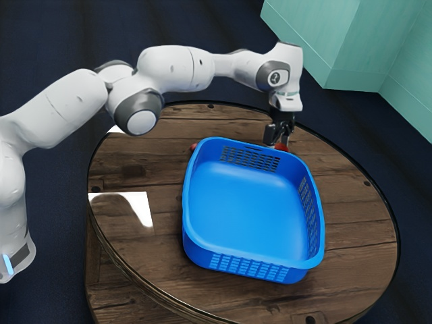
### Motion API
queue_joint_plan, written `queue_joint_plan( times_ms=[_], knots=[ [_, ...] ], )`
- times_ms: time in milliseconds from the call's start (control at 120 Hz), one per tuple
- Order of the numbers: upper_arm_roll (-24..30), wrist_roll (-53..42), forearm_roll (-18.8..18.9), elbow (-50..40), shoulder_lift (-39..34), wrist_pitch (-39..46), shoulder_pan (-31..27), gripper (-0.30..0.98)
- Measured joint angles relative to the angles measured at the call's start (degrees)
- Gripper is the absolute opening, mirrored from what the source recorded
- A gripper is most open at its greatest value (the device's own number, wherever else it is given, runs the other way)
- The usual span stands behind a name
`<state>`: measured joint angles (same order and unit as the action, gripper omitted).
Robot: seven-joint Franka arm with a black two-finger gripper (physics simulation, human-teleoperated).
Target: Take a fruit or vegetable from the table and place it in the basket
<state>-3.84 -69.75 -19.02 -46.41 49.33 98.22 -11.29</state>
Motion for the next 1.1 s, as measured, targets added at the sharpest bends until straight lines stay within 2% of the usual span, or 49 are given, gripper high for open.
queue_joint_plan(
  times_ms=[258,383,558,683,825,950,1050,1100],
  knots=[
    [2.32,-0.67,-0.35,1.98,2.33,-0.11,-1.11,0.68],
    [2.92,-0.9,-0.43,2.22,2.84,-0.08,-1.49,0.58],
    [3.2,-1.14,-0.57,2.43,3.01,0.23,-1.55,0.35],
    [3.16,-1.24,-0.94,3.25,2.9,0.34,-1.64,0.33],
    [2.73,-1.01,-0.94,10.56,2.23,-2.32,-2.56,0.31],
    [2.84,0.76,-0.87,16.06,-5.98,-11.57,-2.43,0.34],
    [3.16,3.19,-0.75,15.54,-11.03,-18.57,4.11,0.33],
    [3.23,4.39,-0.48,9.29,-16.09,-20.07,6.93,0.33]
  ],
)
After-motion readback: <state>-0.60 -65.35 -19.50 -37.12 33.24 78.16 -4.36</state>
